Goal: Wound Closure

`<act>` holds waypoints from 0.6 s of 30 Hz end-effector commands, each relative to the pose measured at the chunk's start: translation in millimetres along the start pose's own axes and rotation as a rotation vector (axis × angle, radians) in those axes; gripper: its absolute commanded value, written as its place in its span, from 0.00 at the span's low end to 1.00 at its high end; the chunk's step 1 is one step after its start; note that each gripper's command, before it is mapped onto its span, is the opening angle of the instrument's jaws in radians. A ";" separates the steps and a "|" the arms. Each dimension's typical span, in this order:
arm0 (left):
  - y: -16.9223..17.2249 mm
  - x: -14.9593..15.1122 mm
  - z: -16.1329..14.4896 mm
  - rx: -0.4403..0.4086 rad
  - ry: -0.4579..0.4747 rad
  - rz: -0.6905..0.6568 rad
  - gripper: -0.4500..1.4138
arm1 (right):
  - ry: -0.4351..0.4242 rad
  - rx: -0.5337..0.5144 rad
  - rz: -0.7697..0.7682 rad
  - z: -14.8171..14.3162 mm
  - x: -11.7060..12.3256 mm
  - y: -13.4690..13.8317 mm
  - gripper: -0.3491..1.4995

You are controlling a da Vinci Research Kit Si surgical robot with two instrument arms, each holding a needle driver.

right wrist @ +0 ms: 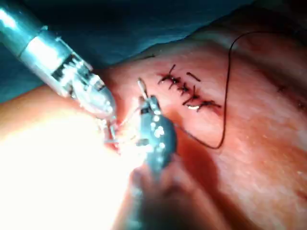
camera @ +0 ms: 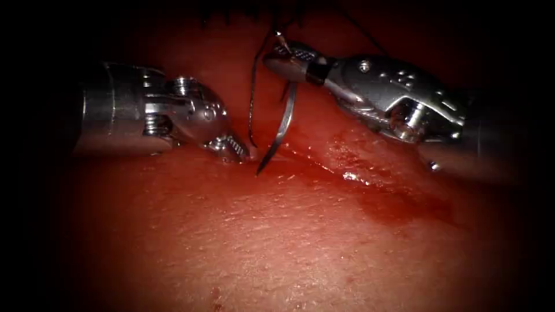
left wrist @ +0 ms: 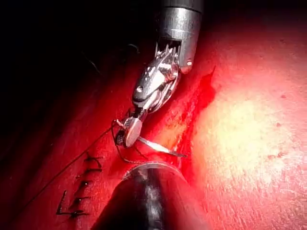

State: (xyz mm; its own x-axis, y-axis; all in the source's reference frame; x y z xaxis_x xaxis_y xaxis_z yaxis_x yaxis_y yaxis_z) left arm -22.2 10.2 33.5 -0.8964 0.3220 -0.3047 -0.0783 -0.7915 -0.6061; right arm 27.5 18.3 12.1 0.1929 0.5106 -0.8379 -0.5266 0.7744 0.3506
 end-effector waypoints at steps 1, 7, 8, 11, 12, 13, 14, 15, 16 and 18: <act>-0.3 0.4 0.6 -0.001 0.002 0.002 0.31 | 0.000 0.000 -0.004 0.8 -0.5 0.0 0.00; 0.6 0.4 -0.4 -0.019 0.000 0.016 0.32 | 0.028 -0.015 -0.077 1.4 -1.5 0.3 0.00; 0.7 0.3 -0.5 -0.021 0.002 0.011 0.32 | 0.029 -0.017 -0.080 1.6 -1.8 0.1 0.00; 0.9 -0.1 -0.6 -0.024 0.007 0.013 0.30 | 0.029 -0.022 -0.136 2.0 -2.6 0.0 0.00; 0.9 -0.3 -0.7 -0.028 0.006 0.010 0.30 | 0.030 -0.022 -0.150 2.0 -2.8 0.0 0.00; 0.9 -0.5 -0.7 -0.026 0.006 0.014 0.30 | 0.030 -0.023 -0.158 2.1 -3.0 -0.1 0.00; 0.9 -0.7 -0.8 -0.027 0.005 0.010 0.30 | 0.033 -0.025 -0.178 2.2 -3.3 -0.2 0.00; 0.8 -0.9 -1.0 -0.023 0.007 0.008 0.29 | 0.033 -0.026 -0.212 2.3 -3.7 -0.5 0.00; 0.8 -0.9 -1.0 -0.023 0.007 0.008 0.29 | 0.033 -0.026 -0.212 2.3 -3.7 -0.5 0.00; 0.9 -1.1 -1.0 -0.021 0.010 0.009 0.29 | 0.027 -0.026 -0.241 2.4 -4.2 -0.8 0.00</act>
State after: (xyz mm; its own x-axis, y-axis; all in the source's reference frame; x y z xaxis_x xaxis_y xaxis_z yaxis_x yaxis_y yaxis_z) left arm -20.2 9.7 32.0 -0.8930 0.3206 -0.3158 -0.0619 -0.7826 -0.6194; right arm 28.5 16.7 15.8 0.2954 0.2990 -0.9074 -0.4902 0.8627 0.1247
